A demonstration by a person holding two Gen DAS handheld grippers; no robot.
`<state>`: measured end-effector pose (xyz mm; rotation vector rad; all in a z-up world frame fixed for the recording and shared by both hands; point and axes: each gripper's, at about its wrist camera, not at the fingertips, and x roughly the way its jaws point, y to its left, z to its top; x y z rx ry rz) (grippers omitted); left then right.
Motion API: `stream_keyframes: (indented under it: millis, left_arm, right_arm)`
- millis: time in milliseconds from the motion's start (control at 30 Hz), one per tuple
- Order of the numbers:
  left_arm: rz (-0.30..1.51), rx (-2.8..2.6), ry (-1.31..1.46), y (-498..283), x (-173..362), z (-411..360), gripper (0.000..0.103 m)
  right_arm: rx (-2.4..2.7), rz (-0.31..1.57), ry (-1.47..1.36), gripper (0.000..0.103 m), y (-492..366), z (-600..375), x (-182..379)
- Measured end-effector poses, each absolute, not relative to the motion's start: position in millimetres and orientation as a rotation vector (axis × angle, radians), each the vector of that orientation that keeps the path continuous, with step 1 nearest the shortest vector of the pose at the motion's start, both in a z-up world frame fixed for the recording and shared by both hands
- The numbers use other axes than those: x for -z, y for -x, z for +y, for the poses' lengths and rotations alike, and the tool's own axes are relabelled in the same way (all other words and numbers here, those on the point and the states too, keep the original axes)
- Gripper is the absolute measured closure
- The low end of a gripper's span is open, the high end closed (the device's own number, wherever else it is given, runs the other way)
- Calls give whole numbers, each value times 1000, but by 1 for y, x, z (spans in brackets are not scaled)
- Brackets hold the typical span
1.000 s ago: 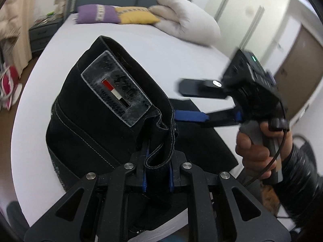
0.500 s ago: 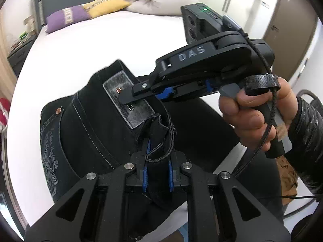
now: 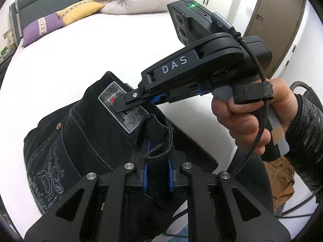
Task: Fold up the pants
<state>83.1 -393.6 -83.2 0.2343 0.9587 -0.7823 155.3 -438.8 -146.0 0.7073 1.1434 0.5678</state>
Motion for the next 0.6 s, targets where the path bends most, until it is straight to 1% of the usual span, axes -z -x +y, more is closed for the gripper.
stream_keyframes:
  millis: [267, 333, 367, 433, 467, 500, 600]
  left_arm:
    - [988, 808, -257, -89, 105, -413, 90]
    - [1011, 811, -250, -88, 116, -414, 90]
    - [1021, 820, -241, -88, 119, -416, 89]
    - [1030, 839, -216, -98, 119, -404, 80]
    - [1038, 864, -201, -102, 117, -396, 78]
    - [1043, 892, -187, -101, 115, -392, 77]
    - [1047, 962, -116, -98, 95, -375, 77]
  right_arm:
    - [-535, 1168, -738, 88, -152, -455, 165]
    - [-533, 1179, -760, 87, -153, -458, 176]
    - [-532, 1182, -773, 86, -152, -460, 181]
    - [-532, 1175, -815, 84, -149, -467, 187]
    - [-529, 1167, -829, 81, -147, -469, 187]
    - [-525, 1162, -838, 79, -144, -470, 187]
    - [-492, 1157, -819, 77, -135, -471, 180]
